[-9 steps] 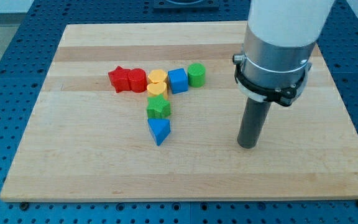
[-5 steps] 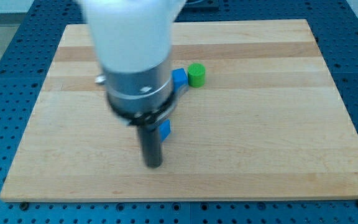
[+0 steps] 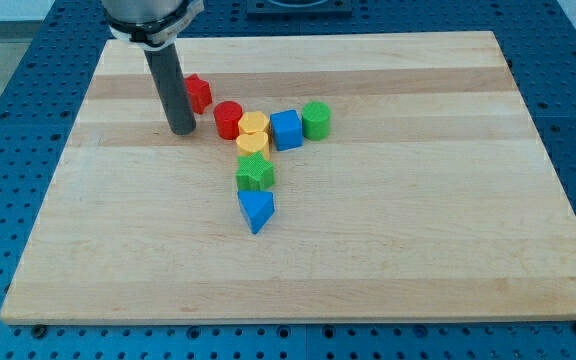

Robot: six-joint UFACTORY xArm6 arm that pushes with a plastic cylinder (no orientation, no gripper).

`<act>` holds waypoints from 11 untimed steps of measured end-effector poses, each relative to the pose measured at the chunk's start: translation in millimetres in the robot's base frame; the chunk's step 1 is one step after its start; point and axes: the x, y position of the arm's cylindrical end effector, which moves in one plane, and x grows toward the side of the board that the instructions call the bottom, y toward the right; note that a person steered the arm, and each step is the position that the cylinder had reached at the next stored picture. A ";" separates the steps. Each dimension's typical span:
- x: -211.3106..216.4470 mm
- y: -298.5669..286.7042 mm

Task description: Place the red star parallel left to the heart

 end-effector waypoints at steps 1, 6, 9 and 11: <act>21.8 -1.3; -111.6 64.8; -100.9 -18.7; 33.9 -29.2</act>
